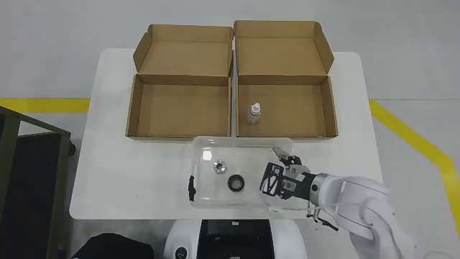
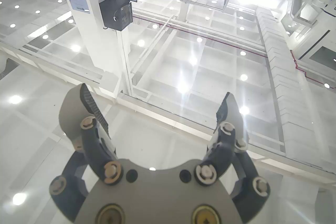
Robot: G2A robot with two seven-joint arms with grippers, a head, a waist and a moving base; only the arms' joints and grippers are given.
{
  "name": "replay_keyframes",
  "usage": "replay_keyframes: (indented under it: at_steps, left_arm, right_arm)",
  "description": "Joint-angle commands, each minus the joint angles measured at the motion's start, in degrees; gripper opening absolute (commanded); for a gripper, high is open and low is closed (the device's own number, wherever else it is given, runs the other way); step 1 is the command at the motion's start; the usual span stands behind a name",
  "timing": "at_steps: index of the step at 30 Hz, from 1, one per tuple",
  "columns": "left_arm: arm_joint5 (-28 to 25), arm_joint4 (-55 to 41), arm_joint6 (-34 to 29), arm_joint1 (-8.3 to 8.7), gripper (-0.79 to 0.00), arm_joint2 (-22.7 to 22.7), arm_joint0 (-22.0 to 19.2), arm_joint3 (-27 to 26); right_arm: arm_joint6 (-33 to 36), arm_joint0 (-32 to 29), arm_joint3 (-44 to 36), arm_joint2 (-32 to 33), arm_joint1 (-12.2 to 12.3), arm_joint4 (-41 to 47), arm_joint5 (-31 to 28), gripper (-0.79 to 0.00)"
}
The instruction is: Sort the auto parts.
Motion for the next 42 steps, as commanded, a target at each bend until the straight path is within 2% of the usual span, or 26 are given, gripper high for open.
replay_keyframes:
  at_steps: [1,7,14,25,31,36,39,40,41,42]
  left_arm:
    - [0.0,0.0,0.0,0.0,0.0,0.0,0.0,0.0]
    - [0.0,0.0,0.0,0.0,0.0,0.0,0.0,0.0]
    - [0.0,0.0,0.0,0.0,0.0,0.0,0.0,0.0]
    - [0.0,0.0,0.0,0.0,0.0,0.0,0.0,0.0]
    - [0.0,0.0,0.0,0.0,0.0,0.0,0.0,0.0]
    - [0.0,0.0,0.0,0.0,0.0,0.0,0.0,0.0]
    - [0.0,0.0,0.0,0.0,0.0,0.0,0.0,0.0]
    - [0.0,0.0,0.0,0.0,0.0,0.0,0.0,0.0]
    - [0.0,0.0,0.0,0.0,0.0,0.0,0.0,0.0]
    - [0.0,0.0,0.0,0.0,0.0,0.0,0.0,0.0]
  right_arm:
    - [1.5,0.5,0.4,-0.6,0.1,0.3,-0.2,-0.182]
    - [5.7,2.4,2.2,-3.2,0.3,1.4,-0.5,-0.203]
    - [9.0,4.6,4.0,-6.4,0.5,2.9,0.1,-0.394]
    - [11.5,7.8,7.6,-11.1,1.2,2.5,2.5,-0.406]
    - [12.3,9.3,9.0,-12.4,1.7,3.2,3.4,-0.462]
    - [13.0,10.0,9.5,-13.1,2.0,3.5,4.0,-0.563]
    - [13.1,10.3,9.5,-13.4,2.2,3.7,4.2,-0.656]
    - [13.2,10.4,9.4,-13.4,2.3,3.8,4.3,-0.751]
    - [13.2,10.4,9.3,-13.5,2.4,3.9,4.3,-0.785]
    - [13.2,10.5,9.0,-13.5,2.5,4.0,4.3,-0.785]
